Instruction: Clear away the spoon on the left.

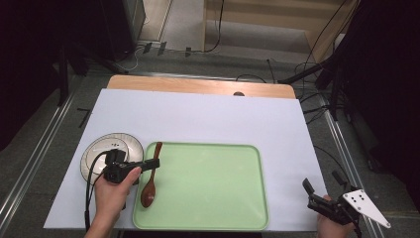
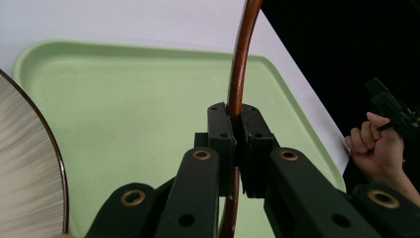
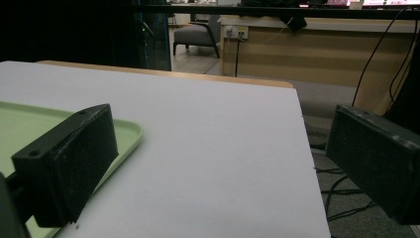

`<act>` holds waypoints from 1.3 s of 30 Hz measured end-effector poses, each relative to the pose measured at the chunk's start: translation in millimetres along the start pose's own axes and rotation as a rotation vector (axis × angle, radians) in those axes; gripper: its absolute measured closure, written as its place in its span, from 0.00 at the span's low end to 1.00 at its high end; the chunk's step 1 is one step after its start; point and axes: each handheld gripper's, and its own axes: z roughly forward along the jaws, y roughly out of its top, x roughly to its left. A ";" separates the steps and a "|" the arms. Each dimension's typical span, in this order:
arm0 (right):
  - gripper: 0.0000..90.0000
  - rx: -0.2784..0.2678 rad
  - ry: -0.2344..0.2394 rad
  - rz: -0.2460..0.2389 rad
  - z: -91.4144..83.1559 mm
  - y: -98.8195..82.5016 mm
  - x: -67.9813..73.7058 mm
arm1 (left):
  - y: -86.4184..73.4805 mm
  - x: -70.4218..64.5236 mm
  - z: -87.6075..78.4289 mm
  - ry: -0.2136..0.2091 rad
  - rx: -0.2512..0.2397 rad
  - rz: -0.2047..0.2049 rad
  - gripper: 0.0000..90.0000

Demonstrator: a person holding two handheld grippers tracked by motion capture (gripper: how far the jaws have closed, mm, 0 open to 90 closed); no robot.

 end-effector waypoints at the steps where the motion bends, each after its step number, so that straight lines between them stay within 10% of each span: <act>1: 0.00 0.000 0.000 0.000 0.0 0.0 0.0 | -0.4 1.1 1.3 -0.004 0.004 -0.001 0.95; 22: 0.00 0.006 0.000 -0.005 0.9 -0.5 -0.1 | -6.1 11.3 10.6 0.023 -0.045 0.044 0.87; 39: 0.00 0.006 -0.002 -0.003 0.1 -0.8 -1.7 | -10.4 2.4 24.3 0.227 -0.051 0.140 0.76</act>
